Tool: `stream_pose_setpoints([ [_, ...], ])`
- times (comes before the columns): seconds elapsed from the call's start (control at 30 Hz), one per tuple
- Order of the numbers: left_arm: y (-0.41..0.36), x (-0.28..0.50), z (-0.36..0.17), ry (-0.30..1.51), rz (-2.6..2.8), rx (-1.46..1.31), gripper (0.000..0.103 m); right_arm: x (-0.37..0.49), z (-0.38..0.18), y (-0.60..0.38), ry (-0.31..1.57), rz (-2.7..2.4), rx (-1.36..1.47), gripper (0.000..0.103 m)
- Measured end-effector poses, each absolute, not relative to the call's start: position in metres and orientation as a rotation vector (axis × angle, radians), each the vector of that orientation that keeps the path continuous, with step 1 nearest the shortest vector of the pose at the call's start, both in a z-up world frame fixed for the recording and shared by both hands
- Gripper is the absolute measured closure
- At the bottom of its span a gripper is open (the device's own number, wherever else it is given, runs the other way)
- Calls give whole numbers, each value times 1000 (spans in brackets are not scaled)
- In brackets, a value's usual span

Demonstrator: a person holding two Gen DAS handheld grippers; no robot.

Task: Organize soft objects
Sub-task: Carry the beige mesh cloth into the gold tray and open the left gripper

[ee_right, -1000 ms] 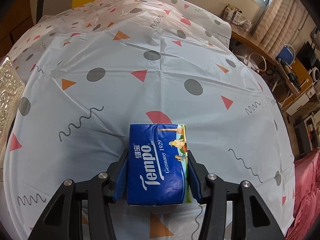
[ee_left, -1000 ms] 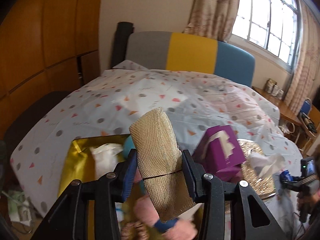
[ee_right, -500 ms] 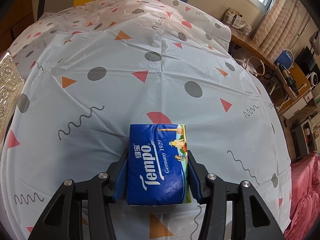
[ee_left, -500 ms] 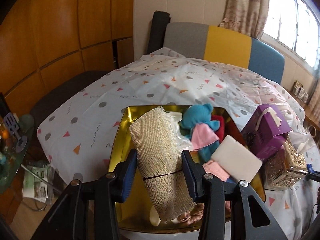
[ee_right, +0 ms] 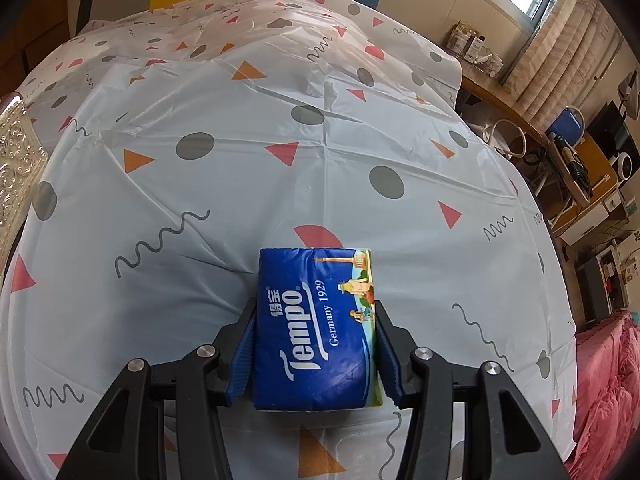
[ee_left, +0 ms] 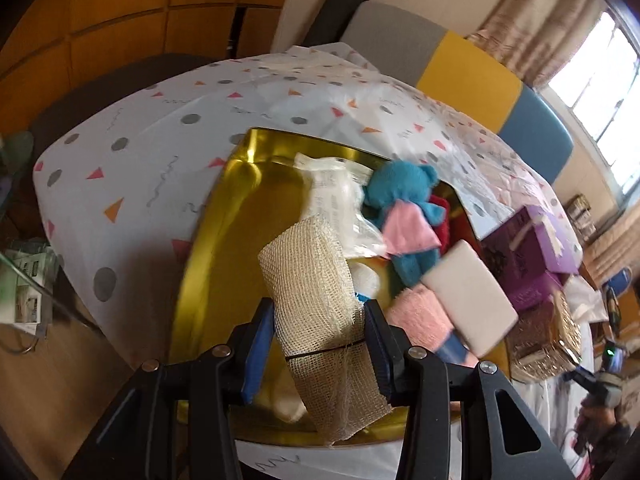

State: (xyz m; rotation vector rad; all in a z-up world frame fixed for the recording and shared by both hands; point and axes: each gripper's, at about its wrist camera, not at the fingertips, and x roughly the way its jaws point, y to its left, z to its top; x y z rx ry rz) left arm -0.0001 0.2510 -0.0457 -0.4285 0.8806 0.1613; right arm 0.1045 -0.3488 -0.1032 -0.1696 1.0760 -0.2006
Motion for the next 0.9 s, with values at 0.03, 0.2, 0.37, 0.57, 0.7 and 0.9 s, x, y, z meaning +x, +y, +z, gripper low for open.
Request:
stream_pose_setpoints([
  [0.03,252,1,-44,876,165,-428,58,104,-103,-348,1075,-201,-174,51],
  [0.2,263,12,-37,862,171,-438,58,104,-103,-345,1075,-203,-190,51],
  [0.37,266,37,-42,906,180,-364,56,104,-102,-345,1076,-201,-194,51],
  [0.57,258,59,-66,977,252,-189,45,104,-102,-343,1075,-201,-209,51],
  [0.7,256,54,-73,970,281,-149,35,104,-102,-342,1076,-203,-208,51],
  [0.9,251,31,-74,935,325,-166,35,104,-102,-343,1077,-203,-205,51],
])
